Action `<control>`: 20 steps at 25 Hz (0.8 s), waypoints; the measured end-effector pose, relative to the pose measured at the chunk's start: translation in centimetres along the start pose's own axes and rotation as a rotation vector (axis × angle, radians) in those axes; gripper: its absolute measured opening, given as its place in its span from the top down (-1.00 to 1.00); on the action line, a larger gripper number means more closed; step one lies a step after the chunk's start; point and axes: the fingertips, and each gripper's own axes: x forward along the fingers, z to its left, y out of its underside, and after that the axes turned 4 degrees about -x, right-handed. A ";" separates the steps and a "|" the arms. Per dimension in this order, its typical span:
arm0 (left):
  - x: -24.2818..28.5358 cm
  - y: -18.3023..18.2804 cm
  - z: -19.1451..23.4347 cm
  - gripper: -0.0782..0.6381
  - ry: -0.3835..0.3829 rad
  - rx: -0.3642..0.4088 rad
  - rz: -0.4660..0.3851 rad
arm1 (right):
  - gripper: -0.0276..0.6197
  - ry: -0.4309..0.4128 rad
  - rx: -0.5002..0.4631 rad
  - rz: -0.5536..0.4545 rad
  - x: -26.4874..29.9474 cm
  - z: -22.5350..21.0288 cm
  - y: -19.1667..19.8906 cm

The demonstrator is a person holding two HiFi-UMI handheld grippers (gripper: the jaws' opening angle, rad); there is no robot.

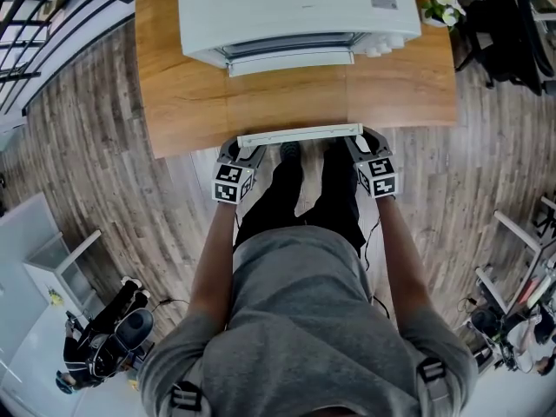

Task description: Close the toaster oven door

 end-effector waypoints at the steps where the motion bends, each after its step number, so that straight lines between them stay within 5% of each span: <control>1: 0.0 0.0 -0.1 0.16 0.001 0.000 0.000 | 0.46 0.000 0.008 -0.003 -0.1 0.0 -0.1; 20: -3.8 -4.6 -0.8 0.31 0.055 -0.066 -0.104 | 0.65 0.013 0.095 -0.092 -3.1 0.9 -4.2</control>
